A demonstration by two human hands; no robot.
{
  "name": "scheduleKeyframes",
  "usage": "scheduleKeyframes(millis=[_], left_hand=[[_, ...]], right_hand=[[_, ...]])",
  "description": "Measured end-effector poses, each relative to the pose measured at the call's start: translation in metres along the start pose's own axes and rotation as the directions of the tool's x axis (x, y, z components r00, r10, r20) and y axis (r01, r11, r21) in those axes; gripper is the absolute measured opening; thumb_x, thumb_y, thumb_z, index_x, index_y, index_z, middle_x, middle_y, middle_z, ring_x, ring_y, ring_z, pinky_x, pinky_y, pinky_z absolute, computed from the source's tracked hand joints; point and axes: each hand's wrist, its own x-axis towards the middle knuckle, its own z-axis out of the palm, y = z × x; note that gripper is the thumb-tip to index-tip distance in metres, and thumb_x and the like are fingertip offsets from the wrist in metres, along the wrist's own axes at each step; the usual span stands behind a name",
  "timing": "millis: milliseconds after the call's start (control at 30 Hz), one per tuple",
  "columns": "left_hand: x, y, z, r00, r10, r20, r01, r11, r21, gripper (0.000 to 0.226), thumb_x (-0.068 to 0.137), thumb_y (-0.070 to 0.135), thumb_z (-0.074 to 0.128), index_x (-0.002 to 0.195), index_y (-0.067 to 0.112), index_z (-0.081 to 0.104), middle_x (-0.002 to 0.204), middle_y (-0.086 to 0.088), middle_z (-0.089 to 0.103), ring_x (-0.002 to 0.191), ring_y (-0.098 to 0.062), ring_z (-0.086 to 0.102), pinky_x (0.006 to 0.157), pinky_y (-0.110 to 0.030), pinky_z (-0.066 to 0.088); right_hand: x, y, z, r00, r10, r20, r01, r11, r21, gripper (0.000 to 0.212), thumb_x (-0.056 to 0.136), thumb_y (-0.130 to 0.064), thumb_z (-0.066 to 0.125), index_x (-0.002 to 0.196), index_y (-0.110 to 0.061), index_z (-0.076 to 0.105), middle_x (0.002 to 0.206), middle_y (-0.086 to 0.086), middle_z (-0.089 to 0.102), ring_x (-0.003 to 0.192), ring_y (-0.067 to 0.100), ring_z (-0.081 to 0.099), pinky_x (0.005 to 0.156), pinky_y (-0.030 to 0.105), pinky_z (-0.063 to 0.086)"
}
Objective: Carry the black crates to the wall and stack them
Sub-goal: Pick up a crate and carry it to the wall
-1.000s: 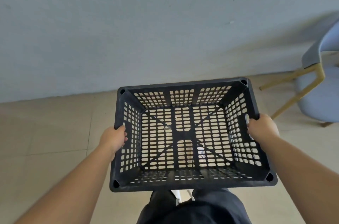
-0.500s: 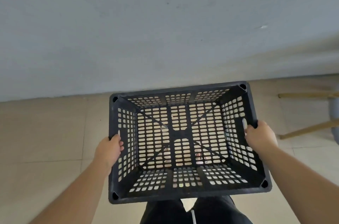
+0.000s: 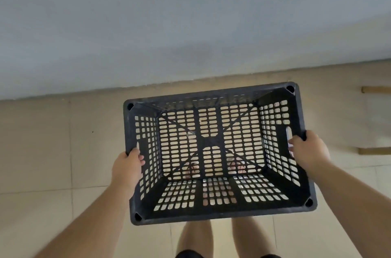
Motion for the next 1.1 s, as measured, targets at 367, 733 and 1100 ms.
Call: scheduleKeyframes(millis=[367, 733, 1100], left_hand=[[0.149, -0.008, 0.11, 0.999, 0.007, 0.033, -0.006, 1.0, -0.022, 0.035, 0.107, 0.032, 0.048, 0.124, 0.006, 0.063, 0.091, -0.004, 0.067, 0.081, -0.016, 0.065, 0.081, -0.035, 0.052], [0.226, 0.016, 0.158, 0.997, 0.049, 0.058, -0.049, 0.999, 0.008, 0.037, 0.106, 0.033, 0.047, 0.129, 0.008, 0.062, 0.091, -0.003, 0.067, 0.088, -0.018, 0.068, 0.088, -0.038, 0.056], [0.214, 0.038, 0.161, 0.993, 0.121, 0.011, -0.116, 0.916, 0.385, 0.051, 0.104, 0.041, 0.046, 0.147, 0.015, 0.046, 0.141, -0.011, 0.056, 0.121, -0.035, 0.058, 0.101, -0.049, 0.05]], right_hand=[[0.151, -0.014, 0.095, 0.999, -0.033, 0.031, 0.032, 0.999, 0.024, 0.03, 0.107, -0.024, 0.043, 0.133, -0.014, 0.053, 0.119, 0.011, 0.066, 0.103, 0.032, 0.067, 0.084, 0.049, 0.059], [0.23, -0.041, 0.139, 0.999, 0.01, 0.048, -0.018, 0.985, 0.172, 0.033, 0.098, -0.026, 0.047, 0.128, -0.015, 0.059, 0.115, 0.012, 0.069, 0.103, 0.033, 0.07, 0.09, 0.053, 0.059], [0.22, -0.046, 0.142, 0.998, -0.065, -0.023, 0.065, 0.998, 0.023, 0.052, 0.099, -0.023, 0.048, 0.15, -0.013, 0.039, 0.139, 0.014, 0.053, 0.117, 0.036, 0.056, 0.09, 0.046, 0.052]])
